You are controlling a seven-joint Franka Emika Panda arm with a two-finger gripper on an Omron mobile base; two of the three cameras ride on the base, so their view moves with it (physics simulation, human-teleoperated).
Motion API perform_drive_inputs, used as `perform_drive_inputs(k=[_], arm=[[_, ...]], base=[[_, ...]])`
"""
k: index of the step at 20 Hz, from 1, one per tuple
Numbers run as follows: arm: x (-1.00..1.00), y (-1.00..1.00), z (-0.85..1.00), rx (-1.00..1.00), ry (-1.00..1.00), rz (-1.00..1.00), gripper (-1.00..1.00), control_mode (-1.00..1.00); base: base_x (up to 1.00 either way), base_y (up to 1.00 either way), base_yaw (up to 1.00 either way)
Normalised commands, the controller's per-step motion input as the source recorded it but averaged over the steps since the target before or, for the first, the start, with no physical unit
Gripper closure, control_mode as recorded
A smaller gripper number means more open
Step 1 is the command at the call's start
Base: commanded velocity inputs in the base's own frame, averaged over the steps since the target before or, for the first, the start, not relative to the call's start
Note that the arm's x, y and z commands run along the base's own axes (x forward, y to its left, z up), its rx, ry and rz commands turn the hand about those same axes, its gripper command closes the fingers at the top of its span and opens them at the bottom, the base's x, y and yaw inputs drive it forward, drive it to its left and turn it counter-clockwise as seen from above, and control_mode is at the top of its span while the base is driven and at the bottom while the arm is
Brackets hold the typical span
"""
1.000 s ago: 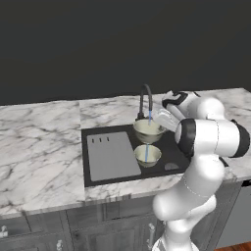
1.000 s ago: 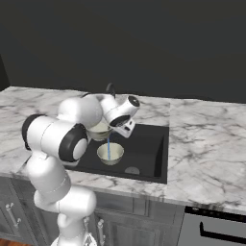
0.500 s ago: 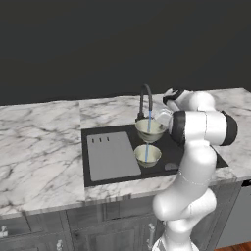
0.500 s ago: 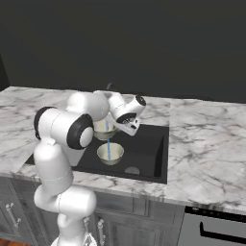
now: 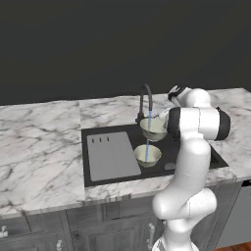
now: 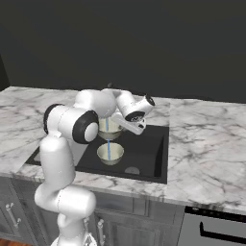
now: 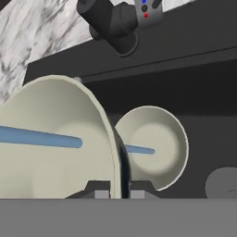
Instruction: Rinse each bowl for a few seconds and place them down in the sink or on the counter.
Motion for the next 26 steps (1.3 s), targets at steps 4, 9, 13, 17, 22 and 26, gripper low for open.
perform_drive_inputs(k=[4, 9, 13, 17, 22, 26], arm=[[0.0, -0.39, 0.0, 0.03, -0.01, 0.07, 1.0, -1.0], [0.06, -0.38, 0.0, 0.03, -0.02, 0.06, 1.0, -1.0], [0.14, -0.38, 0.0, 0.03, -0.01, 0.06, 1.0, -1.0], [0.13, -0.36, 0.0, 0.03, -0.01, 0.07, 1.0, -1.0], [0.07, -0.37, 0.0, 0.02, -0.02, 0.07, 1.0, -1.0], [0.02, -0.4, 0.0, 0.02, -0.02, 0.07, 1.0, -1.0]], base=[[0.0, 0.0, 0.0], [0.0, 0.0, 0.0], [0.0, 0.0, 0.0], [0.0, 0.0, 0.0], [0.0, 0.0, 0.0], [0.0, 0.0, 0.0]])
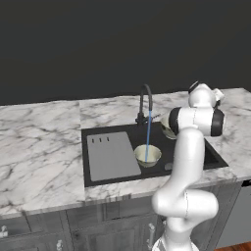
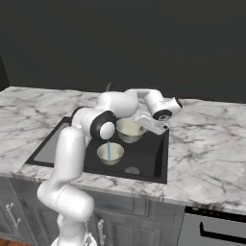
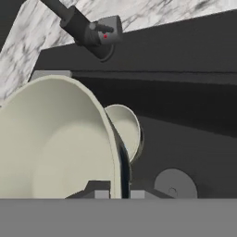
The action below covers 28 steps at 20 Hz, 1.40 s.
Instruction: Rinse each bowl for a few seconds and place them down in the sink or on the counter.
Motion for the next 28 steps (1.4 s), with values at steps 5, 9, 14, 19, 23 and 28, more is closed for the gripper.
perform_drive_inputs(k=[5, 9, 14, 19, 23, 28], arm=[[0.0, -0.42, 0.0, 0.02, -0.02, 0.06, 1.0, -1.0], [-0.03, -0.41, 0.0, 0.01, 0.0, 0.03, 1.0, -1.0], [-0.03, -0.25, -0.03, 0.0, 0.01, 0.03, 1.0, -1.0], [-0.04, -0.37, 0.0, 0.0, 0.0, 0.02, 1.0, -1.0], [-0.05, -0.37, 0.0, 0.0, 0.0, 0.0, 1.0, -1.0], [-0.1, -0.36, 0.01, 0.0, 0.0, 0.0, 1.0, -1.0]], base=[[0.0, 0.0, 0.0], [0.0, 0.0, 0.0], [0.0, 0.0, 0.0], [0.0, 0.0, 0.0], [0.0, 0.0, 0.0], [0.0, 0.0, 0.0]])
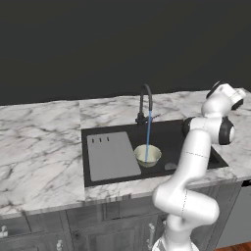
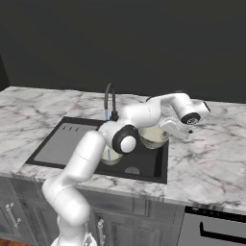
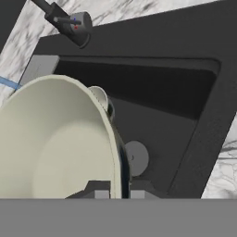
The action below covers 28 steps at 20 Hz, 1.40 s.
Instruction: Rinse each bowl for a few seconds and place them down in the sink or on the counter.
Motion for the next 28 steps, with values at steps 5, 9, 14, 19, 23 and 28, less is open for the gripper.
perform_drive_inputs(k=[5, 9, 14, 19, 23, 28], arm=[[-0.11, -0.32, 0.0, 0.0, 0.0, -0.06, 1.0, -1.0], [-0.08, -0.29, 0.0, 0.0, 0.0, -0.1, 1.0, -1.0], [-0.04, -0.2, 0.0, -0.01, 0.0, -0.12, 1.0, -1.0], [-0.01, -0.12, -0.04, -0.02, 0.0, -0.12, 1.0, -1.0], [0.0, -0.15, -0.01, -0.03, 0.0, -0.12, 1.0, -1.0], [0.0, -0.17, 0.01, -0.05, 0.0, -0.11, 1.0, -1.0]], base=[[0.0, 0.0, 0.0], [0.0, 0.0, 0.0], [0.0, 0.0, 0.0], [0.0, 0.0, 0.0], [0.0, 0.0, 0.0], [0.0, 0.0, 0.0]])
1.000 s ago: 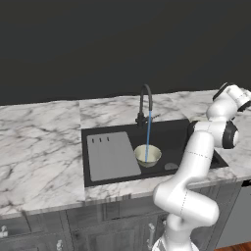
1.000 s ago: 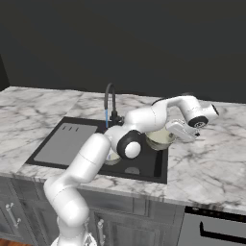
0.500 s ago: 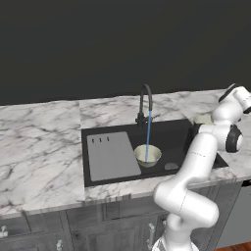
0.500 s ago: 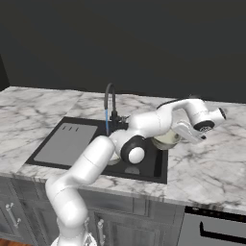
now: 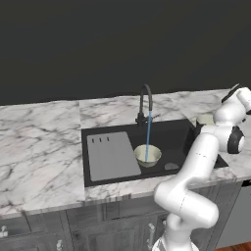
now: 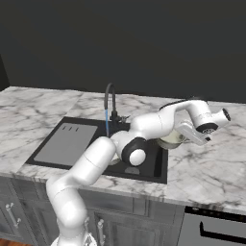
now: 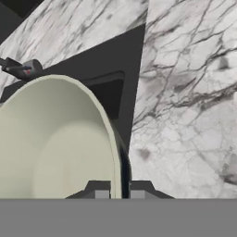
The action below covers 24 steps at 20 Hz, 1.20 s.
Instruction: Rinse each bowl for a few seconds and place them down in the sink or on the counter.
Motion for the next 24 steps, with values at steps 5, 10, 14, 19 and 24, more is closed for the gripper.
perform_drive_inputs(k=[5, 10, 14, 19, 24], arm=[[0.0, -0.21, 0.08, -0.05, 0.0, -0.11, 1.0, -1.0], [-0.03, -0.15, 0.05, -0.05, -0.01, -0.11, 1.0, -1.0], [-0.16, -0.03, 0.0, -0.06, -0.08, -0.07, 1.0, -1.0], [-0.25, 0.02, -0.04, -0.09, -0.13, -0.03, 1.0, -1.0], [-0.28, 0.12, -0.09, -0.11, -0.16, 0.0, 1.0, -1.0]], base=[[0.0, 0.0, 0.0], [0.0, 0.0, 0.0], [0.0, 0.0, 0.0], [0.0, 0.0, 0.0], [0.0, 0.0, 0.0]])
